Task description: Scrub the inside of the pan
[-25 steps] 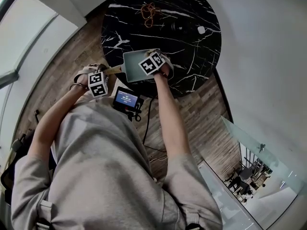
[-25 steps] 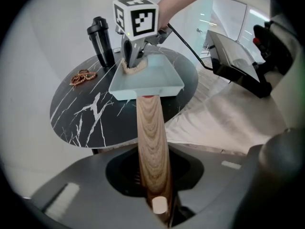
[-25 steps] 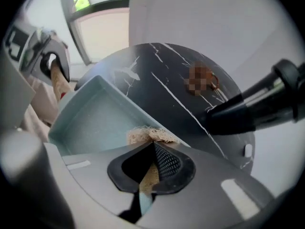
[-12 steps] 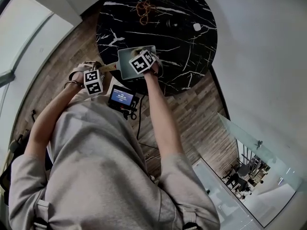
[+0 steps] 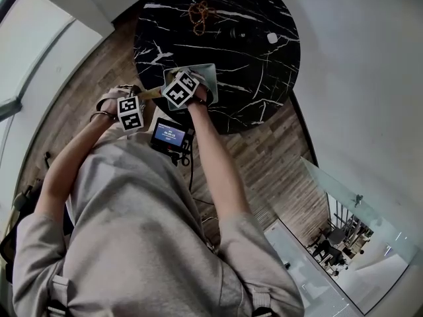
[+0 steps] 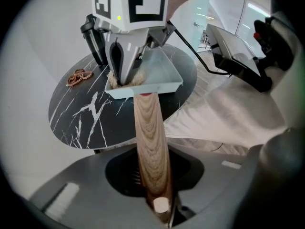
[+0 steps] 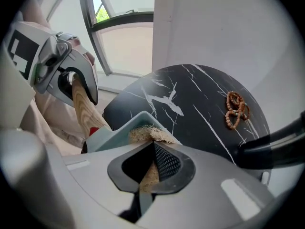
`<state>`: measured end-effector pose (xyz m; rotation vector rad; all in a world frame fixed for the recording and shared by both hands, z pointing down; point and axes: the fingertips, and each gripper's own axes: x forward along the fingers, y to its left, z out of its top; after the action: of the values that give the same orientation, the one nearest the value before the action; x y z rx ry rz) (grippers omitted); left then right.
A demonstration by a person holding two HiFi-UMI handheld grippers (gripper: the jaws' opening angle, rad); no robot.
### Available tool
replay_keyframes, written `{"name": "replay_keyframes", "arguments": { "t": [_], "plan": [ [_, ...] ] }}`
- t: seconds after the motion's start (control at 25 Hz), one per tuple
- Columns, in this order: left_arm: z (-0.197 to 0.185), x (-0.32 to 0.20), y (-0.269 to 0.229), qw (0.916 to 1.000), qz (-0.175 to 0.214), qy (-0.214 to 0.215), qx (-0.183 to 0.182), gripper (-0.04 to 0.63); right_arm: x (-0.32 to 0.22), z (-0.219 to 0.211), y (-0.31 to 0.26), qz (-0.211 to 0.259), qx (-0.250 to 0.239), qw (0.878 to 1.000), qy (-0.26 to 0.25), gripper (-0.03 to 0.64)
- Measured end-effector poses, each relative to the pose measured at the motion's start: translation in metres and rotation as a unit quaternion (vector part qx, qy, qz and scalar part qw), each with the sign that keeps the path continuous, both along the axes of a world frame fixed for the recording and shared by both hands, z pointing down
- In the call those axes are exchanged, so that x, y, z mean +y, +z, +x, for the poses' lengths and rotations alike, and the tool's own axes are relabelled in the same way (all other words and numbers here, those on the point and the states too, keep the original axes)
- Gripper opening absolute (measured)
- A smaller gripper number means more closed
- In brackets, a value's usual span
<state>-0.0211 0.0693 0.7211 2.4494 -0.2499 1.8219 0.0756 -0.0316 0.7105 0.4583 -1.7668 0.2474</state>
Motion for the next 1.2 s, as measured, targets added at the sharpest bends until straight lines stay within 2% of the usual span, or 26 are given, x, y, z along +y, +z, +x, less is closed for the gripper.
{"name": "replay_keyframes", "arguments": {
  "t": [0.16, 0.24, 0.4, 0.6, 0.76, 0.96, 1.0, 1.04, 1.16, 1.2],
  "plan": [
    [0.0, 0.0, 0.001, 1.0, -0.003, 0.001, -0.008, 0.078, 0.0, -0.001, 0.0, -0.005, -0.005, 1.0, 0.027, 0.02],
    [0.001, 0.0, 0.002, 0.9999, -0.007, 0.002, -0.014, 0.077, 0.0, -0.002, -0.001, -0.026, -0.019, 0.998, 0.059, 0.02],
    [0.001, -0.001, 0.003, 0.9999, -0.007, -0.009, -0.013, 0.069, 0.002, -0.011, -0.001, -0.08, -0.085, 0.982, 0.148, 0.018],
    [0.002, -0.002, 0.004, 0.9998, -0.006, -0.016, -0.01, 0.066, 0.003, -0.008, 0.001, -0.101, -0.093, 0.972, 0.19, 0.017],
    [0.005, 0.003, 0.004, 0.9994, -0.026, -0.023, -0.005, 0.061, 0.009, -0.003, 0.003, -0.14, -0.127, 0.951, 0.244, 0.017],
    [0.006, 0.002, 0.004, 0.9991, -0.032, -0.027, 0.003, 0.058, 0.012, -0.001, -0.004, -0.163, -0.166, 0.928, 0.291, 0.018],
    [0.006, 0.002, 0.004, 0.9991, -0.033, -0.028, 0.005, 0.058, 0.013, -0.002, -0.008, -0.169, -0.186, 0.921, 0.297, 0.018],
    [0.006, 0.002, 0.004, 0.9991, -0.033, -0.027, 0.006, 0.058, 0.014, -0.006, -0.016, -0.178, -0.22, 0.909, 0.305, 0.018],
    [0.006, 0.002, 0.003, 0.999, -0.035, -0.021, 0.015, 0.067, 0.009, -0.019, -0.05, -0.187, -0.35, 0.852, 0.343, 0.018],
    [0.007, 0.001, 0.001, 0.9989, -0.036, -0.02, 0.025, 0.08, 0.007, -0.018, -0.063, -0.174, -0.375, 0.841, 0.35, 0.018]
  ]
}}
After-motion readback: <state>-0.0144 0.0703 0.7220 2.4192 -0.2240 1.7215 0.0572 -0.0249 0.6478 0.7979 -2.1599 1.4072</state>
